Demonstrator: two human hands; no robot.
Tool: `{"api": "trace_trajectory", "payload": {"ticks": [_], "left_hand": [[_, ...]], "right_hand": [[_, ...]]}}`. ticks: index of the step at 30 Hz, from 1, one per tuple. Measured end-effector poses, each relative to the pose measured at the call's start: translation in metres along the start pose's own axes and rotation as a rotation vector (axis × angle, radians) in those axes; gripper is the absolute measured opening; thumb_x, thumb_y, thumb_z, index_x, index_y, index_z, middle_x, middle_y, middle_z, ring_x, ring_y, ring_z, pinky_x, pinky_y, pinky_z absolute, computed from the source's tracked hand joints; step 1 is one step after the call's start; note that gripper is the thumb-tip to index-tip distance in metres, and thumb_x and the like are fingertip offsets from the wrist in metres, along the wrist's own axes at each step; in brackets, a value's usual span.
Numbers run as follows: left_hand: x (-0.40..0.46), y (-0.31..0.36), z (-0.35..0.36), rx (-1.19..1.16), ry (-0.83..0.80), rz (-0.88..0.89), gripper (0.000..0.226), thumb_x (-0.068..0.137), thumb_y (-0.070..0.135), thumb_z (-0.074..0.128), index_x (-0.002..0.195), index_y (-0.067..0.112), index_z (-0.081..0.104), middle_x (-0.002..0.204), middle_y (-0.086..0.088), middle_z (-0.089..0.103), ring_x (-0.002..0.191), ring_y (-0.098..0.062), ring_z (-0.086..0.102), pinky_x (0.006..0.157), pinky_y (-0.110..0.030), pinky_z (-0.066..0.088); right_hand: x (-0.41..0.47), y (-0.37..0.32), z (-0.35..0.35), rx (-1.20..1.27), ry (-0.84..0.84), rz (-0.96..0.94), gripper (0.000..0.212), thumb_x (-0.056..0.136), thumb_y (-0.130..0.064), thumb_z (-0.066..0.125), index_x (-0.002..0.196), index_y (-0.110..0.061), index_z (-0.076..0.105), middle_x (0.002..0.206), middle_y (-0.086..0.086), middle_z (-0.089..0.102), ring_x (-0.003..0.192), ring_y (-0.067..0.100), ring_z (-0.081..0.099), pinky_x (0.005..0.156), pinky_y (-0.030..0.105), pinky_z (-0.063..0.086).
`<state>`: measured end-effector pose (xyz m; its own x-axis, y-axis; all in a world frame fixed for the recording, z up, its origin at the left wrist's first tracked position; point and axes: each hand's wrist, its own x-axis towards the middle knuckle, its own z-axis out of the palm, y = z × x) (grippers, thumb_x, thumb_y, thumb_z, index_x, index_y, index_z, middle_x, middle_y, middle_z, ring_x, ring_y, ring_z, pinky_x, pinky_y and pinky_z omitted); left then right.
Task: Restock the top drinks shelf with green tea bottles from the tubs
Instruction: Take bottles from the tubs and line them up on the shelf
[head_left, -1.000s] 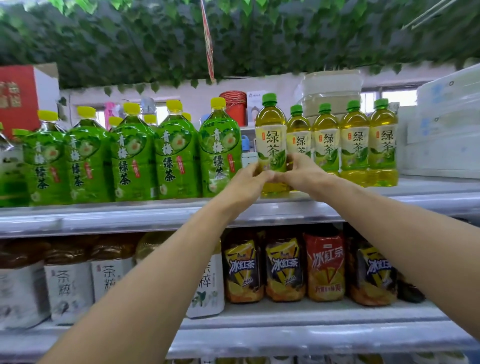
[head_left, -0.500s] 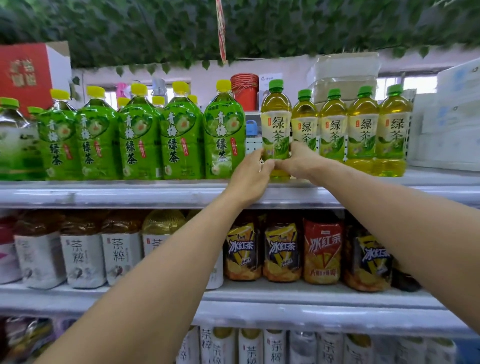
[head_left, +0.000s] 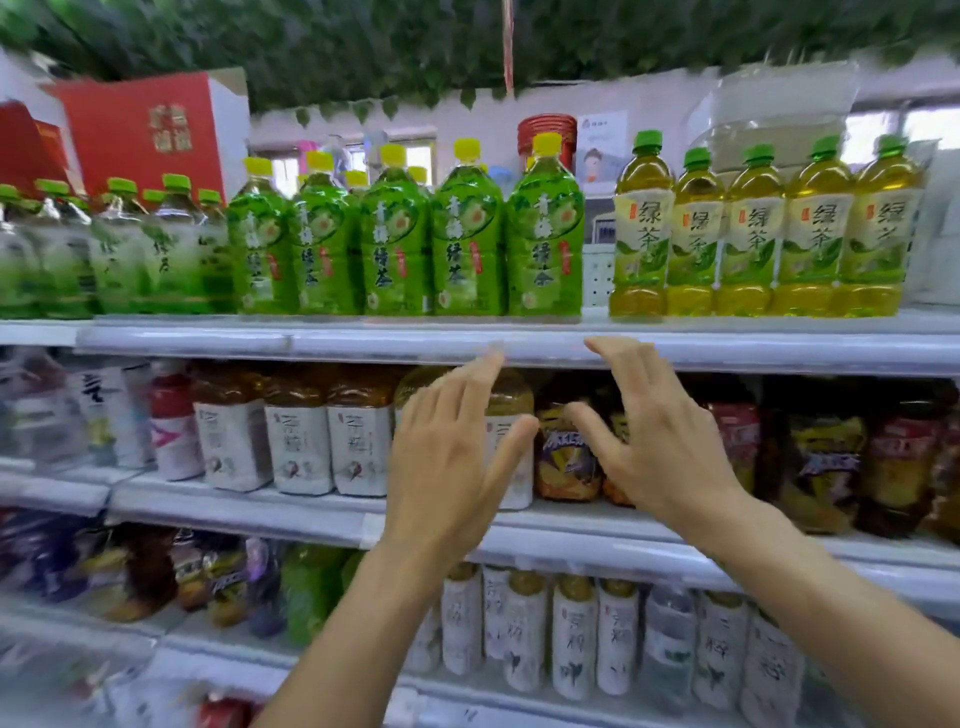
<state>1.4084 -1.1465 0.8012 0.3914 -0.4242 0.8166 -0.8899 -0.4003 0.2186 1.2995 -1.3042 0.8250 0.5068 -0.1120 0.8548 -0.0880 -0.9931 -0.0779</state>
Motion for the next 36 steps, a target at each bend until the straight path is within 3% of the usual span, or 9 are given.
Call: {"api": "trace_trajectory", "payload": {"ticks": [3,5,7,10,14,18,20,29,36], "left_hand": [[-0.055,-0.046,-0.041,0.057,-0.07,-0.107,0.068,0.096,0.068,0.028,0.152,0.03,0.033,0.143,0.006,0.051,0.119,-0.018,0.056,0.085,-0.038,0.052],[-0.089,-0.08,-0.074,0.099,-0.119,-0.165,0.071,0.094,0.069,0.028,0.152,0.029,0.034,0.141,0.004,0.053,0.12,-0.02,0.058,0.08,-0.039,0.053],[-0.123,-0.116,-0.111,0.152,-0.173,-0.217,0.074,0.093,0.069,0.029,0.152,0.025,0.037,0.14,0.001,0.055,0.122,-0.023,0.057,0.081,-0.041,0.053],[-0.173,-0.175,-0.17,0.238,-0.231,-0.272,0.078,0.092,0.069,0.026,0.152,0.021,0.038,0.139,-0.003,0.054,0.123,-0.027,0.054,0.084,-0.044,0.052],[-0.235,-0.254,-0.245,0.341,-0.367,-0.399,0.076,0.094,0.069,0.03,0.154,0.021,0.033,0.147,-0.004,0.045,0.132,-0.027,0.046,0.094,-0.046,0.048],[-0.281,-0.33,-0.307,0.423,-0.485,-0.483,0.061,0.1,0.051,0.047,0.151,0.02,0.037,0.148,-0.005,0.044,0.132,-0.029,0.046,0.098,-0.044,0.044],[-0.296,-0.366,-0.331,0.438,-0.512,-0.53,0.06,0.101,0.05,0.048,0.151,0.019,0.036,0.148,-0.005,0.044,0.132,-0.028,0.045,0.098,-0.041,0.041],[-0.342,-0.542,-0.371,0.397,-0.506,-0.761,0.063,0.1,0.054,0.048,0.153,0.024,0.033,0.152,-0.002,0.039,0.136,-0.026,0.044,0.102,-0.05,0.045],[-0.361,-0.705,-0.373,0.286,-0.555,-1.009,0.059,0.1,0.041,0.057,0.149,0.014,0.04,0.146,-0.01,0.047,0.127,-0.028,0.053,0.102,-0.044,0.045]], "right_hand": [[-0.026,-0.057,0.025,0.038,-0.036,-0.029,0.059,0.09,-0.041,0.055,0.142,-0.016,0.043,0.134,0.005,0.052,0.114,0.028,0.057,0.057,0.031,0.047],[-0.043,-0.104,0.046,0.057,-0.061,-0.025,0.056,0.091,-0.043,0.053,0.139,-0.016,0.044,0.131,0.006,0.055,0.109,0.029,0.061,0.06,0.035,0.052],[-0.061,-0.155,0.072,0.101,-0.117,-0.008,0.056,0.09,-0.045,0.049,0.137,-0.015,0.044,0.126,0.009,0.059,0.102,0.033,0.064,0.062,0.037,0.054],[-0.086,-0.235,0.116,0.142,-0.219,-0.002,0.054,0.091,-0.038,0.06,0.136,-0.012,0.043,0.12,0.013,0.06,0.098,0.037,0.063,0.064,0.041,0.053],[-0.106,-0.338,0.171,0.205,-0.378,-0.011,0.054,0.089,-0.037,0.065,0.133,-0.009,0.05,0.125,0.014,0.055,0.108,0.038,0.057,0.074,0.045,0.053],[-0.112,-0.424,0.224,0.265,-0.556,-0.015,0.06,0.092,-0.042,0.061,0.14,-0.011,0.044,0.14,0.013,0.044,0.122,0.036,0.048,0.091,0.047,0.049],[-0.111,-0.459,0.251,0.289,-0.596,-0.024,0.059,0.094,-0.045,0.058,0.142,-0.014,0.042,0.139,0.011,0.043,0.122,0.035,0.048,0.09,0.045,0.048],[-0.092,-0.569,0.398,0.349,-0.815,-0.04,0.052,0.098,-0.045,0.05,0.143,-0.021,0.039,0.143,0.006,0.041,0.13,0.027,0.041,0.09,0.042,0.043],[-0.07,-0.639,0.544,0.425,-1.026,0.021,0.05,0.096,-0.041,0.056,0.14,-0.021,0.042,0.142,0.006,0.044,0.13,0.028,0.043,0.092,0.04,0.044]]}}
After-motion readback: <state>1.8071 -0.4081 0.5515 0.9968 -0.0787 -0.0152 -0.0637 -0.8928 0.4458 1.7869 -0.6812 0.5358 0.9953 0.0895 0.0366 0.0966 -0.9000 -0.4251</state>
